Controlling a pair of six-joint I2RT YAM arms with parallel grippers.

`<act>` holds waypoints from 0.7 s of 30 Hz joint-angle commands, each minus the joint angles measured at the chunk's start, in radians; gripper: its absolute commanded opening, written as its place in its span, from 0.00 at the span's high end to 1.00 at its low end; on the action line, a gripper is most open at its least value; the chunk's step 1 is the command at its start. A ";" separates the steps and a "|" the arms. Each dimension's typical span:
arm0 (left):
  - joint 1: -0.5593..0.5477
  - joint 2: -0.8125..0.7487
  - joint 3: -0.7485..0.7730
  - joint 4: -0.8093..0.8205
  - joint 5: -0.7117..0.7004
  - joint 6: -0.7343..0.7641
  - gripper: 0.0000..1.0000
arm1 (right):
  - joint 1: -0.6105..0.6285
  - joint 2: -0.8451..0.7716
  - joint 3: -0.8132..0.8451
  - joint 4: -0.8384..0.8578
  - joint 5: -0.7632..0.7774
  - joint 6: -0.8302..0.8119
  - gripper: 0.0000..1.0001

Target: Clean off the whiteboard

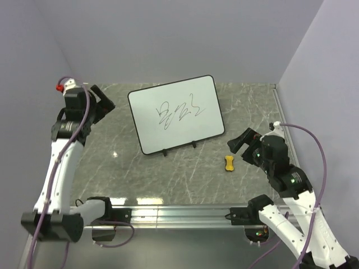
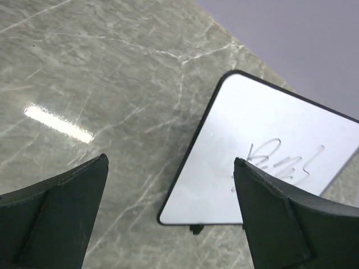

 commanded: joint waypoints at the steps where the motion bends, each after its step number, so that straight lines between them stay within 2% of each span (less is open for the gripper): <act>1: -0.001 -0.095 -0.061 -0.096 0.047 -0.032 0.01 | -0.006 0.087 0.060 -0.094 -0.019 -0.034 0.00; 3: -0.006 -0.115 -0.096 -0.081 0.119 -0.032 0.00 | -0.004 0.147 0.061 -0.122 -0.025 -0.051 0.00; 6: -0.032 -0.188 -0.219 0.029 0.314 -0.090 0.01 | -0.004 0.216 0.041 -0.123 -0.011 -0.062 0.00; 8: -0.036 -0.219 -0.297 0.048 0.363 -0.159 0.01 | -0.007 0.267 0.021 -0.105 -0.005 -0.076 0.02; 10: -0.041 -0.242 -0.325 -0.002 0.336 -0.176 0.01 | -0.015 0.311 0.002 -0.093 -0.002 -0.076 0.07; 14: -0.093 -0.273 -0.319 -0.075 0.195 -0.140 0.01 | -0.040 0.463 -0.038 -0.039 -0.014 -0.077 0.15; 15: -0.104 -0.282 -0.316 -0.082 0.181 -0.133 0.01 | -0.040 0.488 -0.042 -0.025 -0.011 -0.077 0.21; 21: -0.167 -0.268 -0.293 -0.101 0.132 -0.100 0.04 | -0.043 0.627 -0.071 0.031 0.026 -0.074 0.32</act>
